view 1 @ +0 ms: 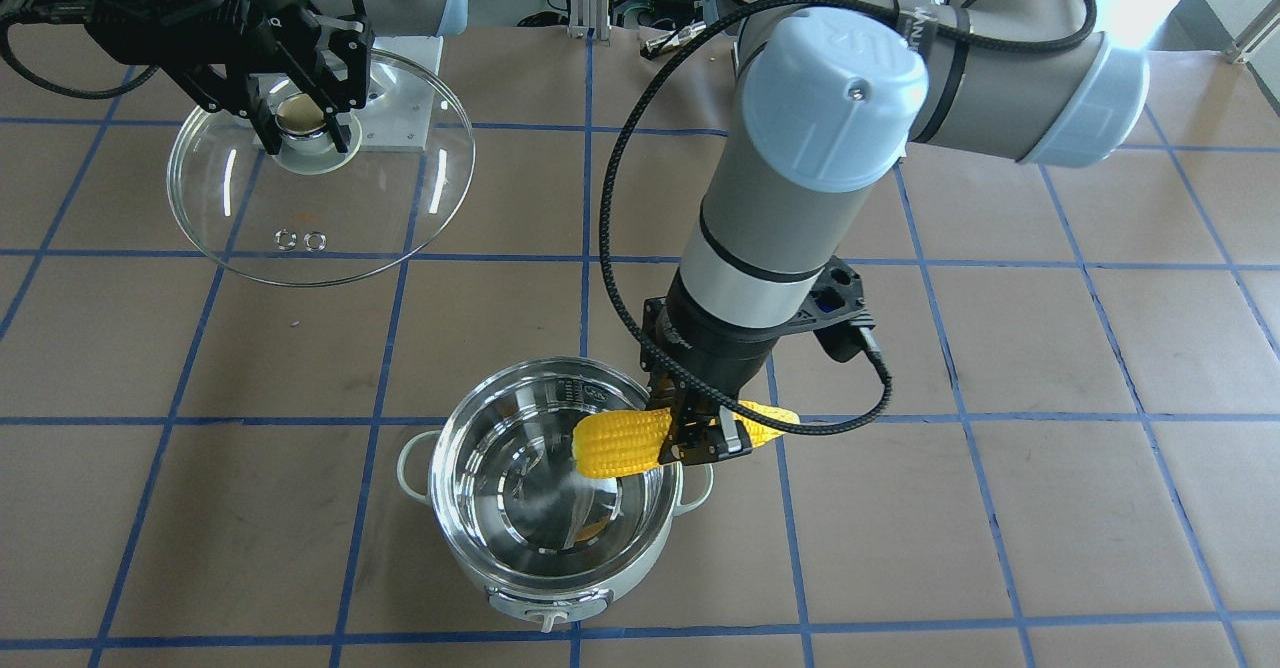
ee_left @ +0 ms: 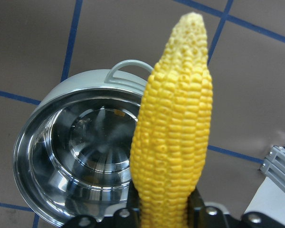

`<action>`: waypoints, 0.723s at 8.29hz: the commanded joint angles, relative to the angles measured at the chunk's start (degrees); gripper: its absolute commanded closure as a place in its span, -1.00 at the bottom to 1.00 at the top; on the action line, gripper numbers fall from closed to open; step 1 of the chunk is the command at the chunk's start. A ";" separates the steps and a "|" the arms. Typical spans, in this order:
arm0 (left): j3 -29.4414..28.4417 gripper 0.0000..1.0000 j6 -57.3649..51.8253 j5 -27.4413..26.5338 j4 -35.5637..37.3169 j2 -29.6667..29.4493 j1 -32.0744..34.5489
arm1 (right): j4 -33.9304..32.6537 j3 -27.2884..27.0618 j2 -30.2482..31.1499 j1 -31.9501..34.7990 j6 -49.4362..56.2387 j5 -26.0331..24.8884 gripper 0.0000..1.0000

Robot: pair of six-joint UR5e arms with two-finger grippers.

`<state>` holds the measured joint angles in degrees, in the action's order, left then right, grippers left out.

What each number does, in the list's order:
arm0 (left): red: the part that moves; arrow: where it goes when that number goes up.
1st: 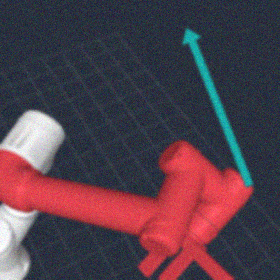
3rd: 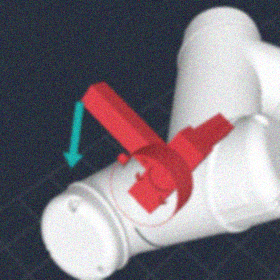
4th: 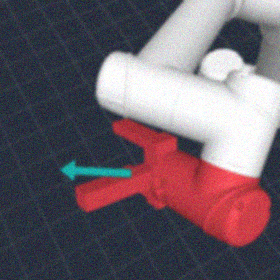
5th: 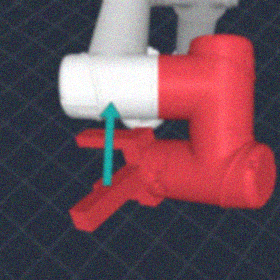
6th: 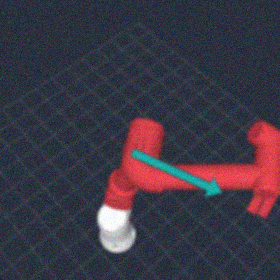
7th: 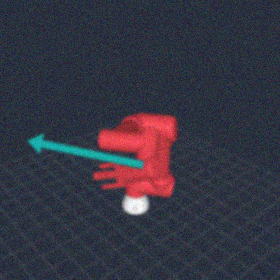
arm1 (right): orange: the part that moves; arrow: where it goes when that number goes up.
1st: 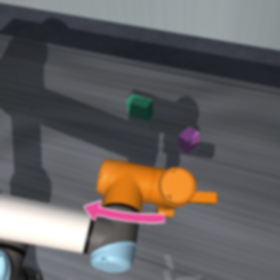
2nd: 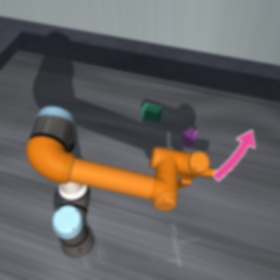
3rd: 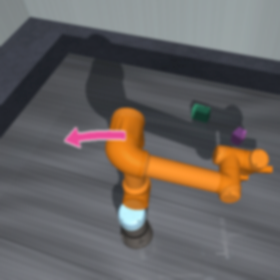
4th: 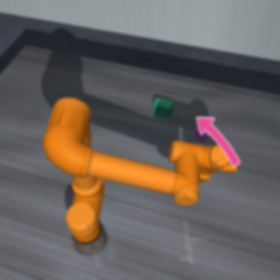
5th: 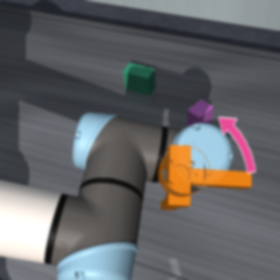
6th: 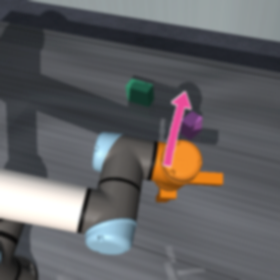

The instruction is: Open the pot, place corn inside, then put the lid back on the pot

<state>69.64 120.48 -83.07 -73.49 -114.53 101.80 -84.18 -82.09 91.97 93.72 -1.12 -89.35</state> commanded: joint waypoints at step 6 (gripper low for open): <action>-0.74 1.00 3.63 -0.69 3.95 -10.17 5.86 | 0.16 0.00 0.05 0.06 0.16 0.22 0.42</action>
<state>68.87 124.96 -83.64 -71.99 -122.69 106.31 -84.02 -82.09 92.01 93.78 -0.97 -89.12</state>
